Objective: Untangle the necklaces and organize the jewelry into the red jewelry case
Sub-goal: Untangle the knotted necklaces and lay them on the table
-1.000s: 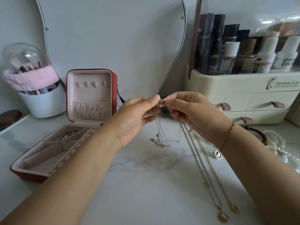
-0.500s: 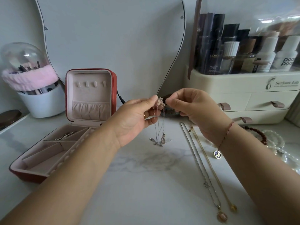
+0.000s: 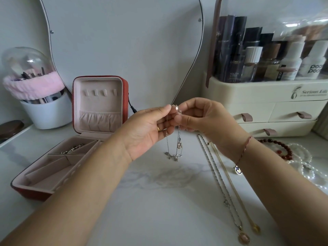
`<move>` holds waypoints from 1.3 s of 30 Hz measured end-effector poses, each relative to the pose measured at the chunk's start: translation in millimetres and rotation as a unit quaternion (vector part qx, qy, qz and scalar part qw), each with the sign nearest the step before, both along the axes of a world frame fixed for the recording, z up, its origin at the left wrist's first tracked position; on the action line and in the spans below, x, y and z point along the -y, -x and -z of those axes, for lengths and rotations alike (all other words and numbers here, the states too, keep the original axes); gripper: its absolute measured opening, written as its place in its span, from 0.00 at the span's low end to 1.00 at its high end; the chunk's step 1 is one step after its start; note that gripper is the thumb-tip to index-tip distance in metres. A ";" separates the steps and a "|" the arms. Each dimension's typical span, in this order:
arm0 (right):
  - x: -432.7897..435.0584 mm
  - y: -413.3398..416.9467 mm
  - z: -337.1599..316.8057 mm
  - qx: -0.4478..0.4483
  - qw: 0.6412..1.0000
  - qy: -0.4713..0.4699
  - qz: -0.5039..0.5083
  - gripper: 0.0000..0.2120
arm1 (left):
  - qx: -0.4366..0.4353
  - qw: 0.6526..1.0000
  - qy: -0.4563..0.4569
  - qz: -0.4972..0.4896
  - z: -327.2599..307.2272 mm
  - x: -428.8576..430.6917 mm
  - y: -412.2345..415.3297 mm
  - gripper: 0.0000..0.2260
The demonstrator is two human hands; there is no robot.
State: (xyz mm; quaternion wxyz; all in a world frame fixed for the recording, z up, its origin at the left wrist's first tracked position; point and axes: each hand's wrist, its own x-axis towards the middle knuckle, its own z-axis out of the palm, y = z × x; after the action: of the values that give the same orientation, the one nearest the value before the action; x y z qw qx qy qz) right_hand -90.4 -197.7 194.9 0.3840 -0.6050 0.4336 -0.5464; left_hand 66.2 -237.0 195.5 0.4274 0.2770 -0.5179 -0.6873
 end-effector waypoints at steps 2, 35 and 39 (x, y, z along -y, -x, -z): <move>-0.3 0.4 -1.0 0.022 1.000 -0.001 -0.005 0.07 | 0.009 1.000 0.005 0.000 -0.3 0.2 -0.6 0.07; 2.9 5.8 -4.1 -0.040 0.996 0.042 0.072 0.06 | 0.115 0.976 0.152 -0.101 4.2 -2.0 2.4 0.04; 2.0 3.2 -3.8 -0.037 0.996 0.064 0.050 0.05 | 0.091 0.990 0.074 -0.074 2.9 -2.1 3.4 0.05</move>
State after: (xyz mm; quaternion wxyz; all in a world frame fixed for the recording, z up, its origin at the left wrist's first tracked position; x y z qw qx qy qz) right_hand -93.7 -199.7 198.7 0.3003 -0.6253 0.4413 -0.5692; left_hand 62.9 -234.9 192.6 0.4475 0.3430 -0.5822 -0.5858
